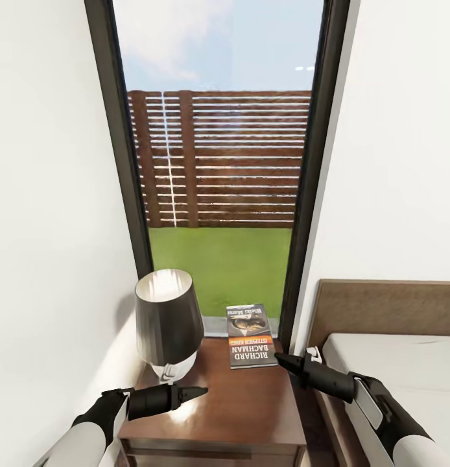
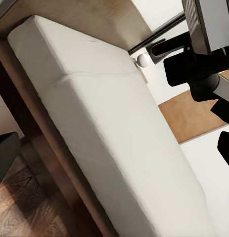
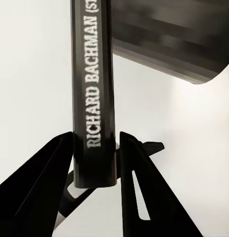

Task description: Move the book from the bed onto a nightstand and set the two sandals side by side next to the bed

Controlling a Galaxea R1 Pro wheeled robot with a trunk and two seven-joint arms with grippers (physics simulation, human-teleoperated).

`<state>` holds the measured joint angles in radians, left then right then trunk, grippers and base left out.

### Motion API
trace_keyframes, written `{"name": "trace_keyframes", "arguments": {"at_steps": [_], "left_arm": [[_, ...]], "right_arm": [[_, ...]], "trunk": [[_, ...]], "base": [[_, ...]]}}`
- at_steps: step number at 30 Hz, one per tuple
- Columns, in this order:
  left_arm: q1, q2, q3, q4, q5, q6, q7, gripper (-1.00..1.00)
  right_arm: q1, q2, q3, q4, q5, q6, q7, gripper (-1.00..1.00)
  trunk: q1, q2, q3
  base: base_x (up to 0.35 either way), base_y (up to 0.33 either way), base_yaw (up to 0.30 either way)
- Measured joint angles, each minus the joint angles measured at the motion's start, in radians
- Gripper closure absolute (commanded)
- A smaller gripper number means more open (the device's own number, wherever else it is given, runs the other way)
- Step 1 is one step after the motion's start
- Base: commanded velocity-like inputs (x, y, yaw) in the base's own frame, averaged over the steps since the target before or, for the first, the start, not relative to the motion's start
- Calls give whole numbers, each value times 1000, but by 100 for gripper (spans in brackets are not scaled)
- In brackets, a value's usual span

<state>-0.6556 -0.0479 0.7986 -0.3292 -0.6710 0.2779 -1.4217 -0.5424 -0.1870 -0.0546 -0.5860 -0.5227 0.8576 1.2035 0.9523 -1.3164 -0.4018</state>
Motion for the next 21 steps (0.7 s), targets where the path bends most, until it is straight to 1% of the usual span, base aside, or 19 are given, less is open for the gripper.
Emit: {"name": "trace_keyframes", "arguments": {"at_steps": [12,21], "left_arm": [[0,0,0,0,1,1,-2,-100],[0,0,1,0,2,2,-5,-100]], "right_arm": [[0,3,0,0,0,0,0,100],[0,0,-1,0,0,0,0,100]], "trunk": [[46,-84,-38],[81,-147,-66]], "base": [[0,0,0],[0,0,0]]}}
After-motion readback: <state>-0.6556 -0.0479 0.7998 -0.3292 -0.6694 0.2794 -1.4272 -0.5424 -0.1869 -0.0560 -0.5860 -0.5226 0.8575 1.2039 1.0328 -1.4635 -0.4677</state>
